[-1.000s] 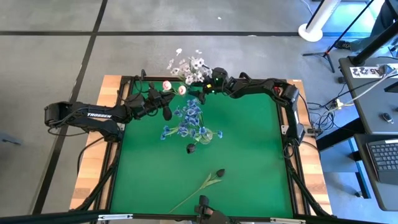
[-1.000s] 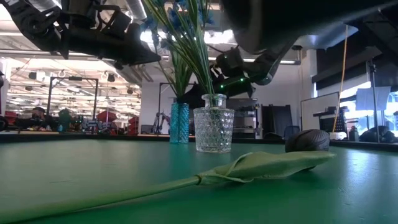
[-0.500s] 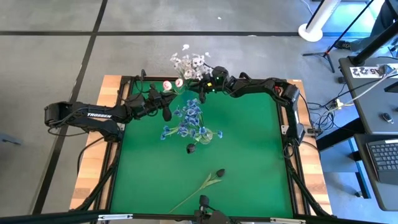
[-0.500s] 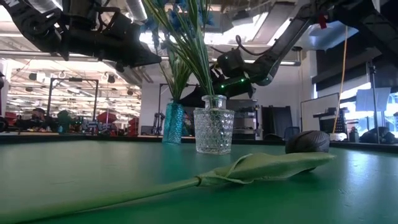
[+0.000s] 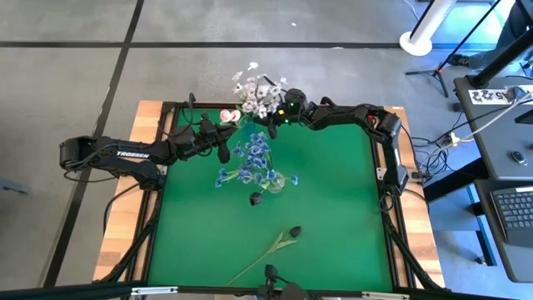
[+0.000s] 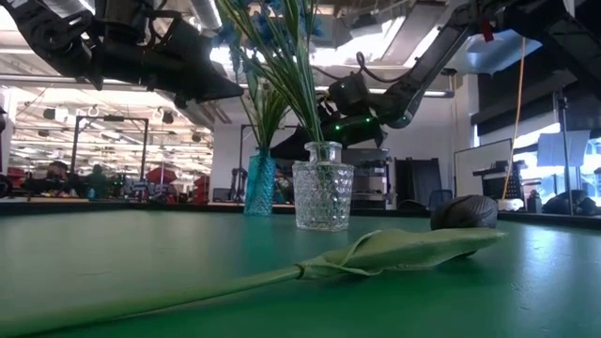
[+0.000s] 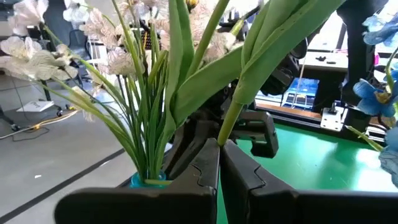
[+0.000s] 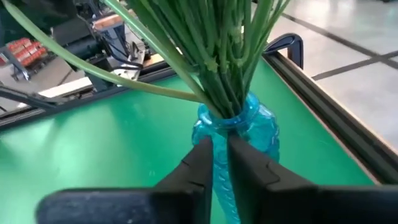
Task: Sort flowers into vase by color
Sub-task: Put the pink flowers into the blue transparent vase
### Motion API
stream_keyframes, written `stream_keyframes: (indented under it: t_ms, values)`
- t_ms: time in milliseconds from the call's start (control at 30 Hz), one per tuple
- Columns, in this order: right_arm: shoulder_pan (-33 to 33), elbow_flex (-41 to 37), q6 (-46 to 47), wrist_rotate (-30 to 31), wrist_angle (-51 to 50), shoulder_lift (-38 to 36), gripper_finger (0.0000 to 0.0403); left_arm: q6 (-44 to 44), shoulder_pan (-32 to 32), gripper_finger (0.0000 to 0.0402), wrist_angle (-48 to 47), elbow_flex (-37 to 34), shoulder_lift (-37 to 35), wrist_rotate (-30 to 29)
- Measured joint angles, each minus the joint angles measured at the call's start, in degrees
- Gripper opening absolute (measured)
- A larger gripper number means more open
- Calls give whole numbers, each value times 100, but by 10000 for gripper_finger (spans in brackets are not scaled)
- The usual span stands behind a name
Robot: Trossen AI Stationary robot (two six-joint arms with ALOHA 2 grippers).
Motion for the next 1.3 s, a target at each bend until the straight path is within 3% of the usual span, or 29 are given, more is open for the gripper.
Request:
stream_keyframes:
  t_ms: [167,433,600,900,1000,1167,1300]
  values:
    - [39,-2,96,-7,85,0,97,-8,0,0,-8,0,0,-2]
    - [50,-2,91,147,168,0,221,-88,2,0,-75,0,0,-3]
    - [52,-2,81,79,192,0,274,-133,2,0,-103,0,0,157]
    - [249,296,43,572,-265,-2,309,-153,2,0,-101,0,0,181]
    - [423,652,-106,1115,-897,-2,315,-153,2,0,-99,0,0,196]
    - [724,1105,-524,2519,-1820,57,324,-153,2,0,-106,-1,0,197]
    - [701,1121,-475,2614,-1771,132,328,-153,2,0,-173,-2,4,194]
